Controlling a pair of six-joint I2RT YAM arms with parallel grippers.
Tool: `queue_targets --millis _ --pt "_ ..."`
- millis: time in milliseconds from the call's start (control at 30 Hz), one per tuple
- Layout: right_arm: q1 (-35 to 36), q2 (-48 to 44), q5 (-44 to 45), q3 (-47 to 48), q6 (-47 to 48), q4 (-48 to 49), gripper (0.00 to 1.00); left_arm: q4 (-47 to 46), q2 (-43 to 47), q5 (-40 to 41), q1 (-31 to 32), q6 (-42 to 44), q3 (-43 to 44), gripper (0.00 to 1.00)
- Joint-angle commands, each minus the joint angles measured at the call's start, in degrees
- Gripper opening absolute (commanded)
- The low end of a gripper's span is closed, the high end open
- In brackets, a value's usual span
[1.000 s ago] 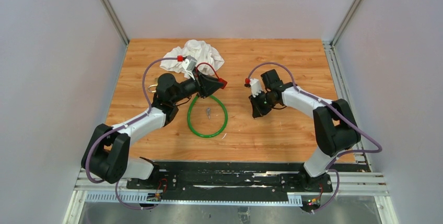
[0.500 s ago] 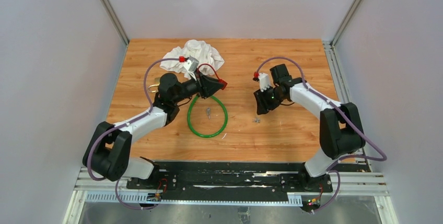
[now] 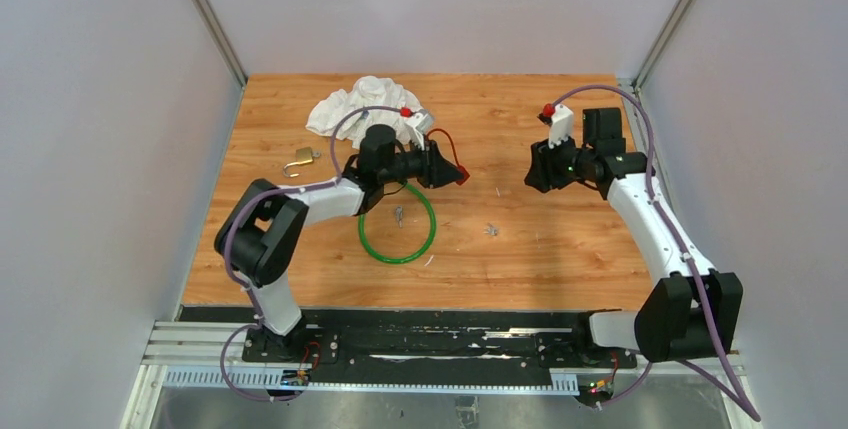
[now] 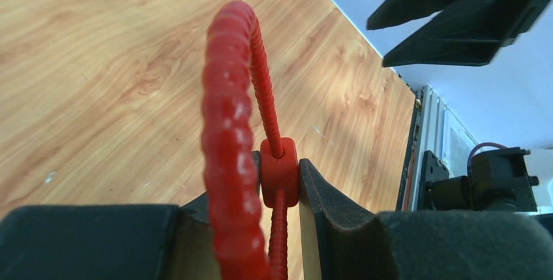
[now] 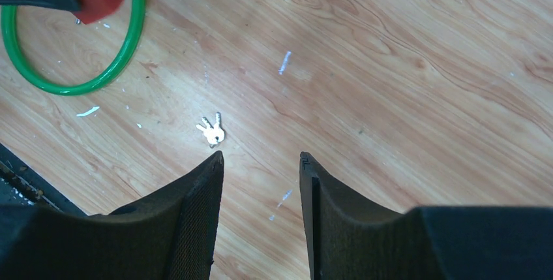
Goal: Lock with the key
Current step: Place the lock at the center of the board.
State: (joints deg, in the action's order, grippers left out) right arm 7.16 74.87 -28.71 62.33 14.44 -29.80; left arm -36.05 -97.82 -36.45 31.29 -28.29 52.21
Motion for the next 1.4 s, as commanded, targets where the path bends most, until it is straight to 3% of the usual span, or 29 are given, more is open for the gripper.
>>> queue_targets --millis 0,167,467,600,933,1367 --pt "-3.67 -1.23 -2.54 -1.53 0.4 -0.08 0.46 2.42 -6.4 -1.63 2.11 -4.16 6.36 0.0" --pt "-4.06 -1.67 -2.18 -1.25 1.27 -0.08 0.46 3.75 -15.22 -3.57 3.73 -11.36 12.93 0.0" --pt "-4.04 -0.5 -4.79 -2.16 1.11 0.32 0.45 12.41 -23.4 -3.37 6.69 -12.81 20.02 0.05" --pt "-4.06 -0.43 -5.23 -2.21 1.19 0.34 0.45 16.92 -25.05 -3.57 7.46 -11.6 22.43 0.1" --pt "-4.08 -0.07 -5.91 -2.38 1.22 0.35 0.45 17.6 -29.11 -6.13 7.47 -14.37 24.5 0.13" --pt "-4.09 -0.7 -6.43 -2.67 1.54 0.31 0.45 26.82 -29.78 -4.7 7.47 -8.34 28.29 0.22"
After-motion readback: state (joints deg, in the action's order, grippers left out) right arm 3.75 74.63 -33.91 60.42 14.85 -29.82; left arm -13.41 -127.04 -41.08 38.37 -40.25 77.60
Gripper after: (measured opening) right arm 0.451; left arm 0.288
